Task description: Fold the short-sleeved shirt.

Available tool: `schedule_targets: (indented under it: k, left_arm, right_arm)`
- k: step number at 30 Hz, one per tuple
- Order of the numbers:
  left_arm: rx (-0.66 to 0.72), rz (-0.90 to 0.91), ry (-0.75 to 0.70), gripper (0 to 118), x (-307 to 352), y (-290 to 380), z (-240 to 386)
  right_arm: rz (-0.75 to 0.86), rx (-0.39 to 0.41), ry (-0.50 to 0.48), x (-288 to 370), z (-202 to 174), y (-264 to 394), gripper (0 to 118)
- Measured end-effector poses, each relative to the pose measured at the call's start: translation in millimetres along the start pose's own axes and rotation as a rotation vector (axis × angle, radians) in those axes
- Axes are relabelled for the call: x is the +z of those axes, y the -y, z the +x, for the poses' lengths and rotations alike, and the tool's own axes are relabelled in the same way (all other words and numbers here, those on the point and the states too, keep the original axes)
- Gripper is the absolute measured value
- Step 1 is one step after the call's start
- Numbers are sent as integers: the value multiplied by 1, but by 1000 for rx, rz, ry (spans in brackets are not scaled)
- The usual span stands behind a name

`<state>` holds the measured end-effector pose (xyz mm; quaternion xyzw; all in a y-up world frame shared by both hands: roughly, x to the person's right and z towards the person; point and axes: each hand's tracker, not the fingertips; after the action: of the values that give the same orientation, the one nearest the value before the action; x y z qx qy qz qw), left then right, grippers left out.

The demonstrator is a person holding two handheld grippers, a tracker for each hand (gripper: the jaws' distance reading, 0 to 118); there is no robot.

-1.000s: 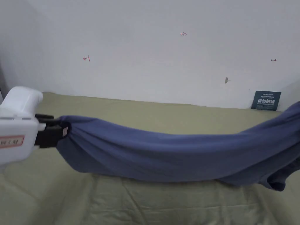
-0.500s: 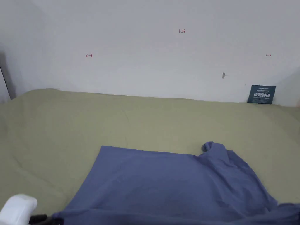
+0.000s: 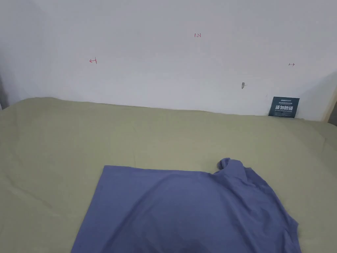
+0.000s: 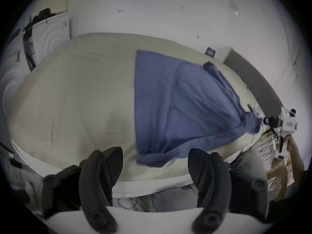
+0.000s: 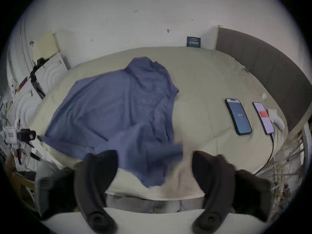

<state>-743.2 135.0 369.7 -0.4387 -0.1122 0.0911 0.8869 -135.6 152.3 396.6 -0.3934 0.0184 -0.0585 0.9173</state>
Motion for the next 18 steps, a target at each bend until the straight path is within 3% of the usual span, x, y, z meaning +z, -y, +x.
schedule_targets:
  k: [2,5,7,8,9,10,18]
  left_arm:
    - [-11,67,-34,87,17,-6,10]
    - [-66,201,-94,86,44,-17,30]
    - [-79,283,-104,77,54,-20,33]
    - [-72,306,-96,59,58,-20,35]
    - [-65,327,-84,16,61,-21,37]
    - [-61,333,-85,0,61,-20,39]
    - [-61,288,-132,0,40,-15,38]
  right_arm:
    - [73,-36,-32,15,4,-4,94]
    - [164,-34,9,39,-5,-14,94]
    - [179,-6,16,47,-8,-15,79]
    - [180,11,19,50,-11,-14,58]
    - [176,27,28,51,-13,-14,21]
    - [170,45,64,56,-26,-14,1]
    - [205,-9,98,51,-27,3,0]
